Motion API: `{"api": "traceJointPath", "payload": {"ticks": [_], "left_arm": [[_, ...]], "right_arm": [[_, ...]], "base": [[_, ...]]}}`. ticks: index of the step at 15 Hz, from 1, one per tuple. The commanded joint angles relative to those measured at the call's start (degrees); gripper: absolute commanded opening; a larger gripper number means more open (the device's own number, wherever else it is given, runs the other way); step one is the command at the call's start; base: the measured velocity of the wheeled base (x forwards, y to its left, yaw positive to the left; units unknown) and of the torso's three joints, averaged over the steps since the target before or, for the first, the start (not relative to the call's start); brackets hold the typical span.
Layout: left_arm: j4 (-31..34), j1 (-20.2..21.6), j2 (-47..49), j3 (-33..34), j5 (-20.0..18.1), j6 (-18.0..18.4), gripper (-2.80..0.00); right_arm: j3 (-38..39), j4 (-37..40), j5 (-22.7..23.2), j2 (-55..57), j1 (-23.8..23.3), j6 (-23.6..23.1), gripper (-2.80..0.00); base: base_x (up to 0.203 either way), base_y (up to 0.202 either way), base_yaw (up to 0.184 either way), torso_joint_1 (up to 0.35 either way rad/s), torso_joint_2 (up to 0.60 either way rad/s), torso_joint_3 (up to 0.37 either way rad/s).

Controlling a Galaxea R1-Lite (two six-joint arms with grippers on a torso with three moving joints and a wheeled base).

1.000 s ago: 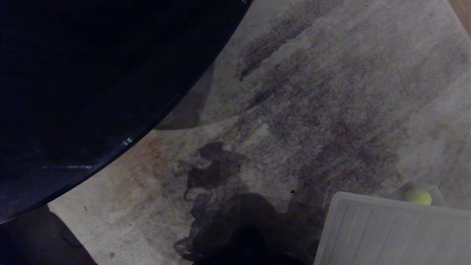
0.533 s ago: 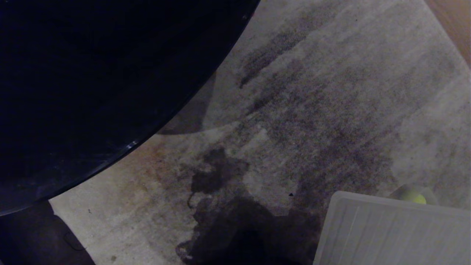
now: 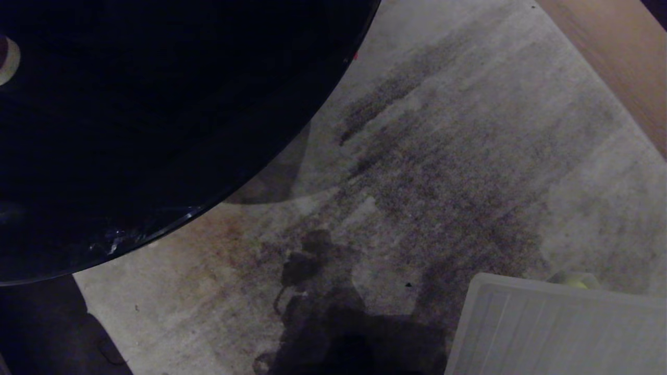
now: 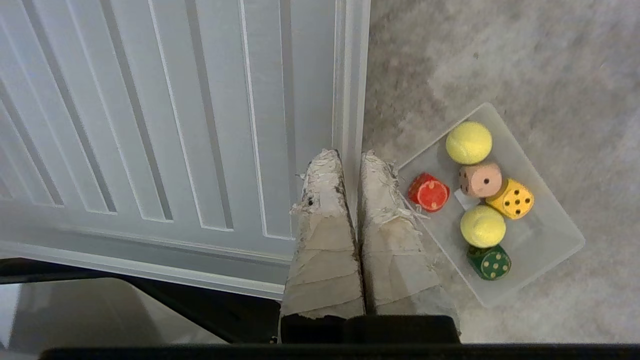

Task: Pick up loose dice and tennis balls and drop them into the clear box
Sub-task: Close the lid

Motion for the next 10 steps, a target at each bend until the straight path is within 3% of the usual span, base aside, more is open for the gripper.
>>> {"api": "traceJointPath", "payload": {"ticks": [1,10], "left_arm": [[-0.11,0.0,0.06,0.09,0.11,-0.19,-2.8],[-0.11,0.0,0.0,0.09,0.2,-0.25,-2.8]], "right_arm": [[0.0,0.01,0.0,0.07,-0.01,0.01,-2.8],[0.0,0.01,0.0,0.07,-0.01,-0.08,-2.8]], "base": [[0.0,0.0,0.0,0.002,0.01,0.206],[0.0,0.0,0.0,0.002,0.0,0.203]]}}
